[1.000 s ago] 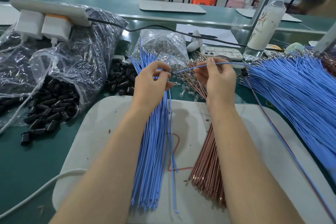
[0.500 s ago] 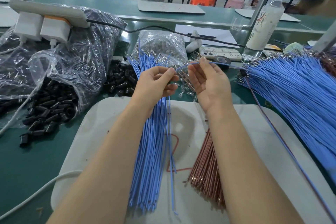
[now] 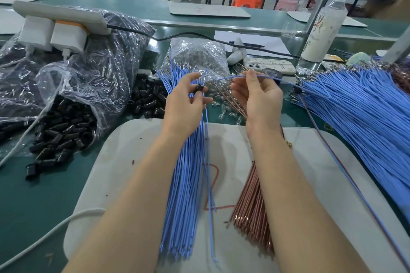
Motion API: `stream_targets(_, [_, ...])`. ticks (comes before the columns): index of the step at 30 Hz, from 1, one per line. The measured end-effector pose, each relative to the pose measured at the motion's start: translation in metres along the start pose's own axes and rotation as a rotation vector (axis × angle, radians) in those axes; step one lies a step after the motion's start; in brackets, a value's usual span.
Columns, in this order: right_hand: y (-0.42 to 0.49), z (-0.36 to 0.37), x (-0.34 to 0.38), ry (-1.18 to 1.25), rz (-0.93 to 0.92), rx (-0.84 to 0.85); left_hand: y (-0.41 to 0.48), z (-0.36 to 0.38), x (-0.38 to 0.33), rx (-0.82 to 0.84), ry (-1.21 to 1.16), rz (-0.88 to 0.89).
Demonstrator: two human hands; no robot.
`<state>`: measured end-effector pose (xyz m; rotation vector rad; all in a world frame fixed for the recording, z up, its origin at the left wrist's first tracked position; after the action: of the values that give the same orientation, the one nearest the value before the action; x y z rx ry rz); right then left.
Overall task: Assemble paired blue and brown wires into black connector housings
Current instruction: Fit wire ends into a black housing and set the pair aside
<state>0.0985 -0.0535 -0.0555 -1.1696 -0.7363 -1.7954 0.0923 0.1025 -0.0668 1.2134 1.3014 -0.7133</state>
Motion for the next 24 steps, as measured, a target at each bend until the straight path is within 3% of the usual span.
stream_targets(4, [-0.002, 0.003, 0.003, -0.093, -0.078, 0.014, -0.001, 0.0, -0.007, -0.007, 0.234, 0.172])
stream_targets(10, [-0.003, 0.001, 0.006, -0.22, -0.184, -0.003, -0.004, 0.001, -0.012, -0.026, 0.278, 0.258])
stream_targets(14, [0.001, 0.0, 0.002, -0.16, -0.116, -0.003, -0.003, -0.005, -0.01, -0.085, 0.111, 0.163])
stream_targets(19, [0.002, 0.003, -0.004, -0.112, -0.038, 0.053, 0.0, -0.002, -0.001, -0.034, -0.122, -0.054])
stream_targets(24, [0.0, 0.006, -0.003, -0.098, -0.041, 0.098, -0.001, 0.002, 0.0, 0.013, -0.15, -0.094])
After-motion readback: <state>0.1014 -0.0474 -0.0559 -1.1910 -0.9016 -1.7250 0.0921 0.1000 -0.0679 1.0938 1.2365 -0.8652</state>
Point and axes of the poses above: each hand's wrist, its own y-axis towards the middle knuckle, its own z-axis out of the palm, x = y × z, the point moved 6 cm from there along y, towards the middle knuckle, and after that the axes turned 7 degrees about -x, right-handed, at the moved point
